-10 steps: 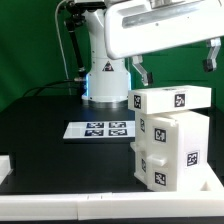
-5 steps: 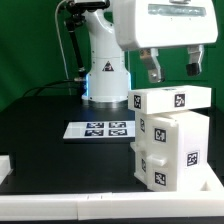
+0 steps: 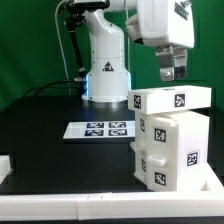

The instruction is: Assemble cabinet

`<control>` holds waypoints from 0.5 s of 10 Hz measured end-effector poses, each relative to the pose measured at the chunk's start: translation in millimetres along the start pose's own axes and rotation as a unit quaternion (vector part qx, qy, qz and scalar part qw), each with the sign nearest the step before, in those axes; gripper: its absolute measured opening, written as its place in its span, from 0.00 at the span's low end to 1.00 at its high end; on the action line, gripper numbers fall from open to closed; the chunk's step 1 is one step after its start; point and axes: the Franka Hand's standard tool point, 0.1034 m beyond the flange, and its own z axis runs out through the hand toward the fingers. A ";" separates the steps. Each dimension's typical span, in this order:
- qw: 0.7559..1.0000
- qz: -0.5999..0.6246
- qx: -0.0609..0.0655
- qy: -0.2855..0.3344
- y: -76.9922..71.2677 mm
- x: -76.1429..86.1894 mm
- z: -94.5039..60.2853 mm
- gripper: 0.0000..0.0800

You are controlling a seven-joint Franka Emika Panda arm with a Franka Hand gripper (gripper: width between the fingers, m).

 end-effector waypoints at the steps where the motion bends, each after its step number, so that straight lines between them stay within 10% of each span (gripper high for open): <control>1: 0.998 -0.066 -0.004 -0.007 -0.3 0.8 0.3 1.00; 5: 0.972 -0.233 -0.010 -0.029 -5.0 1.9 5.1 1.00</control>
Offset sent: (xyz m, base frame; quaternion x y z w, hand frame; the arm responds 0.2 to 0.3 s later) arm -0.0060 0.0064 -0.0050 -0.0145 -0.0179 -0.2395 0.9706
